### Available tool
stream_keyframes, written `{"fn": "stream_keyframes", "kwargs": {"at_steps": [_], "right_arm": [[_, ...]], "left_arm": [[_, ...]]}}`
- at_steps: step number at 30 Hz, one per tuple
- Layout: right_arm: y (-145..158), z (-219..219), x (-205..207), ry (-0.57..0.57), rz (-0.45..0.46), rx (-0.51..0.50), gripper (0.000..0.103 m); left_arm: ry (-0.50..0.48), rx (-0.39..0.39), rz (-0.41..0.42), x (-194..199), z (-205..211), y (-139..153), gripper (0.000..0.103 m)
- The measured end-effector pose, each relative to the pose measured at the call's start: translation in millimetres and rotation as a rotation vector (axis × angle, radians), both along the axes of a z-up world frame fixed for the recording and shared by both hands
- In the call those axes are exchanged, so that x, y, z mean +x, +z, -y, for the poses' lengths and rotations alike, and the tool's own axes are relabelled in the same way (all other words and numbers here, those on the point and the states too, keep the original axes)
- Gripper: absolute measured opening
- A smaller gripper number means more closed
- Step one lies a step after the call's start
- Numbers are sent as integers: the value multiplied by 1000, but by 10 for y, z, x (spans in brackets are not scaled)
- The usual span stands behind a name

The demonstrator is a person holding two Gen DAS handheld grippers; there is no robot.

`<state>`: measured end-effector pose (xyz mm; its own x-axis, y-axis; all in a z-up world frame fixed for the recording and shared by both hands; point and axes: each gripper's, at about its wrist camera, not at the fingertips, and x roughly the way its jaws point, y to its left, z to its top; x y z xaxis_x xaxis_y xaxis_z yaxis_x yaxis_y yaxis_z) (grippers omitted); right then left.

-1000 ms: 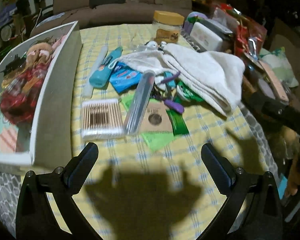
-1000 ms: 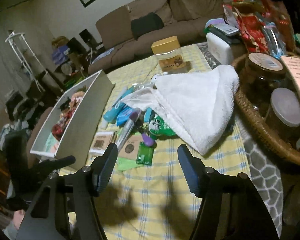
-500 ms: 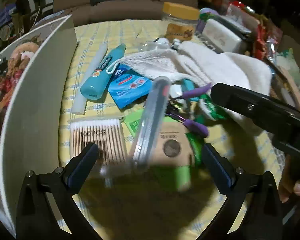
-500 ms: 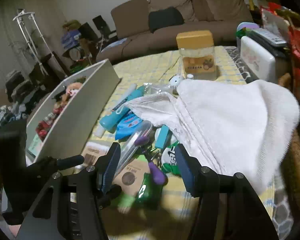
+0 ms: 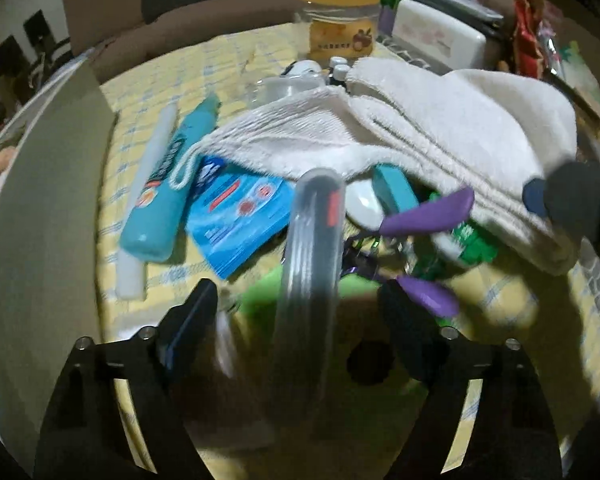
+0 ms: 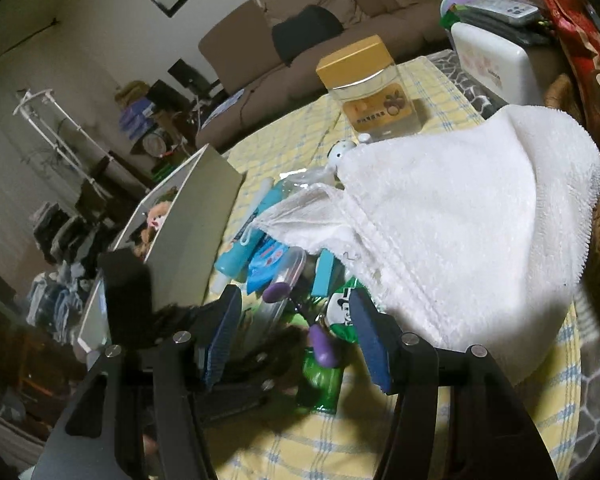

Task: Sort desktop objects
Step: 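Reach the left gripper to the clear toothbrush case and grasp it, then lift the clear case with the left gripper and carry it over the box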

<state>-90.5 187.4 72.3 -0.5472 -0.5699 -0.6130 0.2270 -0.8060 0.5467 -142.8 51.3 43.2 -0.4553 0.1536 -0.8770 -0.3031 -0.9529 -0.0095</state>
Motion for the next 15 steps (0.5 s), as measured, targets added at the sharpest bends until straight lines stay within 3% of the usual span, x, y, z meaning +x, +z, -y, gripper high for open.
{"fn": "stream_keyframes", "kwargs": {"at_steps": [1, 3, 9, 11, 12, 15], "right_arm": [[11, 2, 9, 3, 0, 2, 59], [41, -10, 25, 4, -1, -7, 59], [144, -71, 29, 13, -16, -35, 59], [160, -67, 20, 17, -20, -31, 59], [159, -68, 13, 19, -18, -31, 59], [174, -75, 13, 25, -14, -38, 59]], "left_arm": [[-5, 32, 22, -41, 11, 2, 58], [-18, 94, 72, -94, 59, -22, 49], [-119, 52, 153, -223, 39, -61, 48], [-107, 76, 173, -244, 56, -49, 42], [-93, 83, 168, -238, 79, -34, 26], [-35, 179, 164, -201, 238, 9, 27]]}}
